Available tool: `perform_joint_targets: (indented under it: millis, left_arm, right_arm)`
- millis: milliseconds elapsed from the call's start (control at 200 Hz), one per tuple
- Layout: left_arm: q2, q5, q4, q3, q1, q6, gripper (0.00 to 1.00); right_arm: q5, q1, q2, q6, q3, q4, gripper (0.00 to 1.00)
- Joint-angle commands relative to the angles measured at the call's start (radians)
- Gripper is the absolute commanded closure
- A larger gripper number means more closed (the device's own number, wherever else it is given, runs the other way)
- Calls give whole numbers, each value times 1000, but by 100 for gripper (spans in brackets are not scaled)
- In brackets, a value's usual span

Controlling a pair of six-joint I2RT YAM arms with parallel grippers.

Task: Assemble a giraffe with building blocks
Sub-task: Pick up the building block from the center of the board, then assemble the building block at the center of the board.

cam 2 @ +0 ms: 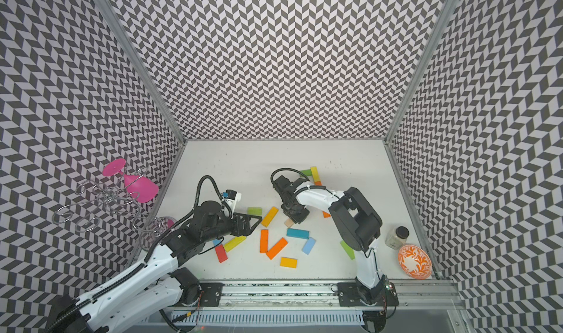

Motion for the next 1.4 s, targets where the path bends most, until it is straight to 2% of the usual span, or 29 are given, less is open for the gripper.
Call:
perform_joint_targets:
  millis: [0,135,240,346,531,656,841,1182,1397]
  left_arm:
    - [3,25,-9,30,6,20,5]
    - [28,42,12,31,7,19,5]
    - [56,72,54,25,0,5,6]
    - [111,71,104,32,-52,-14,6]
    - [252,30,159,109,-189,-24,7]
    - [323,28,187,160,-219,-23,7]
    - [418,53,185,256,-231,3,7]
    - [525,84,223,308,-256,6,7]
    - [510,66,201,316,-259,19,7]
  right_arm:
    - [85,-15,-68,26,2,-12,79]
    - [159,-33,-231,58,23,-57,79]
    - [220,-96,-370,68,-21,-79,78]
    - [296,-201,-506,74,-120,-63,76]
    - [274,-459,-647,-11,-307,55,76]
    - [232,-587,-640,-61,-367,125,75]
    - [182,-693,-578,-78,-406,172,75]
    - [134,-745,-492,-88,-466,219,75]
    - [60,-746,-396,-108,-464,240,75]
